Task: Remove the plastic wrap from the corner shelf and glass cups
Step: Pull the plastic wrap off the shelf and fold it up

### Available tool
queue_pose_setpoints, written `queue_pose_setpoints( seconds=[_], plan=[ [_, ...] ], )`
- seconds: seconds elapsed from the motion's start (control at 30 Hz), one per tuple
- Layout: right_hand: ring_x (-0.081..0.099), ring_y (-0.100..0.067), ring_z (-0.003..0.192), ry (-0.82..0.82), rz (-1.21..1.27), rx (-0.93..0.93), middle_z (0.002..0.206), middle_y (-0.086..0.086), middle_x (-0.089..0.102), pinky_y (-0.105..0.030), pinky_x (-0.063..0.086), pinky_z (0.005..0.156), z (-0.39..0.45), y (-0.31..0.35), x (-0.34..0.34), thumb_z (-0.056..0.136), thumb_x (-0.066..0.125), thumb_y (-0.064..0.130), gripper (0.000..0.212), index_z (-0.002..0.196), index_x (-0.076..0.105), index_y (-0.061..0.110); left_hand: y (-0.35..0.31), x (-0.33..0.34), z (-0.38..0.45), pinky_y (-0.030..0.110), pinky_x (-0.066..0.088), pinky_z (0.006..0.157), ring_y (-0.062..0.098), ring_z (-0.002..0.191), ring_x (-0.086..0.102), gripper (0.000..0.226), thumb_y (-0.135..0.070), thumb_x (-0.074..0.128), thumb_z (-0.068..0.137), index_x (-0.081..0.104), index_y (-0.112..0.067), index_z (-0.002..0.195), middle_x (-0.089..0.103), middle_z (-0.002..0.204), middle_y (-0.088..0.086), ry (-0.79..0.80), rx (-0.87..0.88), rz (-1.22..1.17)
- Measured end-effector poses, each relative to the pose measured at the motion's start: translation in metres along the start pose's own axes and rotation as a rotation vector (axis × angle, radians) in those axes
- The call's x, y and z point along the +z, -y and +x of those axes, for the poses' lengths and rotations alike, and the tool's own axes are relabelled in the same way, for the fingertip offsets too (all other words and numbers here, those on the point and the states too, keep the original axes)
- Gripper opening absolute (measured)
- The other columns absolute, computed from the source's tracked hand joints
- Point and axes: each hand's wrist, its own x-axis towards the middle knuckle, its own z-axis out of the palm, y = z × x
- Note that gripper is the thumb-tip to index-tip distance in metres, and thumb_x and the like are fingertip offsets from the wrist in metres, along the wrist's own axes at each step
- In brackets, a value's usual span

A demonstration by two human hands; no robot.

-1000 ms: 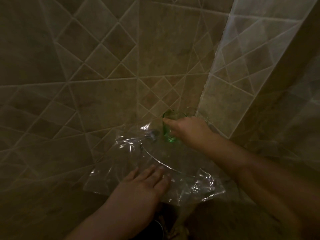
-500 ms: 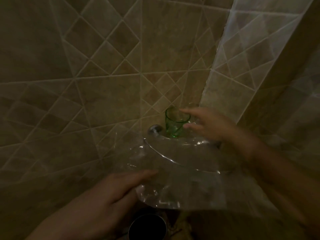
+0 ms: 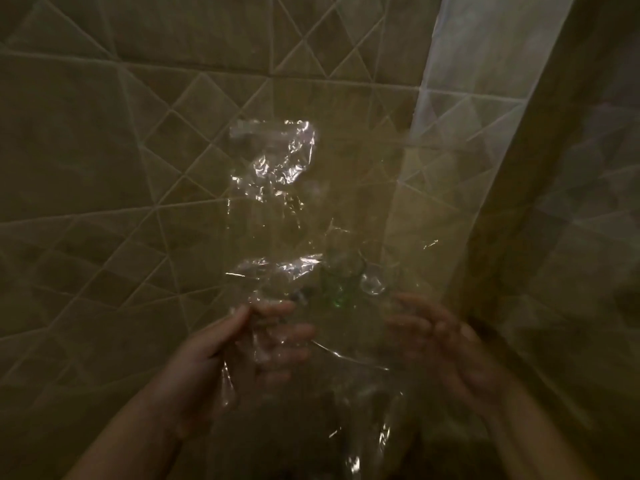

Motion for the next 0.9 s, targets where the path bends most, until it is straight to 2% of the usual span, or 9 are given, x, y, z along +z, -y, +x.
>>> queue_pose_setpoints(
  seconds=[0.1,0.23,0.3,0.4,0.5,0.57,0.7,0.8,0.9],
  plan=[
    [0.069,-0.012,0.069,-0.158,-0.05,-0.031,0.076,-0.004,0.075,-0.024,0.057,0.063,-0.009,-0.002,0.006,0.067,0.072,0.014,0.024,0.091,0.076,0.018,0.012,0.014,0.008,0.037,0.054,0.063,0.028,0.07,0.07,0.034,-0.035,0.053,0.084,0.076,-0.013,0.094,0.076,0.089,0.015,-0.245,0.032,0.2],
    [0.059,-0.008,0.048,-0.279,-0.052,-0.026,0.055,-0.003,0.066,-0.018,0.049,0.045,-0.02,0.003,-0.003,0.067,0.066,0.01,0.009,0.065,0.073,0.015,0.03,0.017,0.013,0.023,0.046,0.049,0.013,0.053,0.057,0.031,-0.02,0.052,0.092,0.073,-0.017,0.07,0.065,0.062,0.002,-0.476,0.13,0.359],
    [0.057,-0.008,0.046,-0.298,-0.05,-0.006,0.054,-0.003,0.063,-0.017,0.047,0.043,-0.027,0.004,-0.008,0.068,0.065,0.011,0.007,0.064,0.07,0.014,0.038,0.017,0.014,0.019,0.043,0.046,0.009,0.049,0.052,0.031,-0.013,0.05,0.096,0.071,-0.013,0.072,0.061,0.057,0.0,-0.554,0.157,0.369],
    [0.061,-0.009,0.045,-0.309,0.024,0.018,0.054,-0.003,0.066,-0.018,0.048,0.041,-0.039,0.004,-0.014,0.072,0.063,0.008,0.013,0.063,0.071,0.015,0.051,0.023,0.012,0.017,0.041,0.047,0.005,0.049,0.048,0.019,-0.012,0.053,0.095,0.069,-0.007,0.086,0.057,0.062,0.0,-0.656,0.162,0.398],
    [0.063,-0.007,0.05,-0.367,-0.04,-0.032,0.056,0.001,0.068,-0.018,0.049,0.043,-0.053,0.004,-0.02,0.079,0.062,0.005,0.022,0.067,0.072,0.02,0.063,0.034,0.006,0.019,0.043,0.053,0.004,0.055,0.055,0.018,-0.013,0.056,0.094,0.07,-0.013,0.083,0.061,0.064,-0.002,-0.69,0.158,0.455],
    [0.065,-0.007,0.056,-0.411,-0.077,-0.083,0.063,0.001,0.072,-0.019,0.052,0.049,-0.064,0.003,-0.026,0.073,0.066,0.013,0.018,0.082,0.072,0.027,0.072,0.042,0.001,0.021,0.046,0.059,0.005,0.061,0.058,0.018,-0.01,0.058,0.092,0.072,-0.017,0.081,0.066,0.066,-0.004,-0.69,0.181,0.526],
    [0.068,-0.011,0.068,-0.45,-0.216,-0.212,0.072,-0.001,0.072,-0.02,0.055,0.065,-0.086,0.001,-0.041,0.077,0.066,0.001,0.06,0.124,0.053,0.035,0.081,0.053,-0.013,0.013,0.051,0.06,0.001,0.061,0.062,0.035,-0.001,0.062,0.086,0.07,-0.033,0.099,0.068,0.063,-0.007,-0.715,0.296,0.634],
    [0.068,-0.007,0.078,-0.384,-0.322,-0.255,0.082,0.004,0.075,-0.017,0.054,0.073,-0.104,0.0,-0.044,0.077,0.063,-0.008,0.059,0.111,0.062,0.04,0.087,0.064,-0.026,0.012,0.051,0.062,0.003,0.064,0.065,0.047,0.006,0.063,0.083,0.061,-0.028,0.115,0.068,0.066,-0.007,-0.679,0.331,0.679],
    [0.067,-0.002,0.086,-0.338,-0.412,-0.259,0.091,0.011,0.075,-0.013,0.051,0.075,-0.119,0.002,-0.045,0.072,0.066,-0.01,0.062,0.105,0.067,0.043,0.088,0.075,-0.041,0.011,0.052,0.064,0.002,0.071,0.067,0.039,0.004,0.069,0.08,0.068,-0.025,0.105,0.073,0.076,-0.01,-0.699,0.32,0.809]
  ],
)
